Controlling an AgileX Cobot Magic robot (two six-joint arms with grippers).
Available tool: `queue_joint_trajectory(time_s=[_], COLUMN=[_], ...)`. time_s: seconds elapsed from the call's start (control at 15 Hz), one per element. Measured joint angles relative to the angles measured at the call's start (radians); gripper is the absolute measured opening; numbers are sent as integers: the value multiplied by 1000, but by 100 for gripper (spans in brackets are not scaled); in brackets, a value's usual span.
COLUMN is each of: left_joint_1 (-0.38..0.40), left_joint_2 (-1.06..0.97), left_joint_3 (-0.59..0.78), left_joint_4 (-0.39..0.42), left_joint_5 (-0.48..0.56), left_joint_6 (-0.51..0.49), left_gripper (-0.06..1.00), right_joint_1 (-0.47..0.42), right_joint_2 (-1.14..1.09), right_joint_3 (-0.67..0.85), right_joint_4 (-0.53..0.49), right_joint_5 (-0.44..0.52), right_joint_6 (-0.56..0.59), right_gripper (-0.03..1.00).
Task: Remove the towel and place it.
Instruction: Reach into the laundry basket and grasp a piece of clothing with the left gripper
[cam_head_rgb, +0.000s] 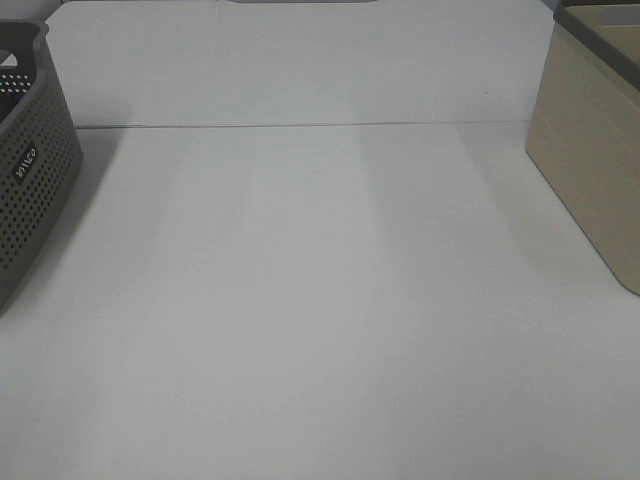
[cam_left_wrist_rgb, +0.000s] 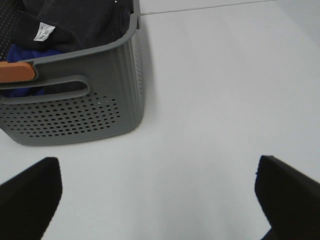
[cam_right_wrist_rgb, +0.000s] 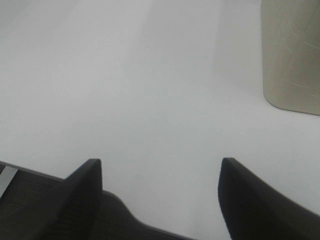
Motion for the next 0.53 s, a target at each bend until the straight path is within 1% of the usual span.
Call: queue_joint_trajectory(time_s=[0.53], left_joint_1=[0], left_joint_2=[0], left_joint_3=[0], left_joint_4=[0], left_joint_5=[0], left_joint_6=[0], left_gripper=[99], right_joint_1=[0], right_joint_2=[0], right_joint_3=[0], right_joint_4=[0], right_joint_5=[0], right_joint_6=[0], right_gripper=[66])
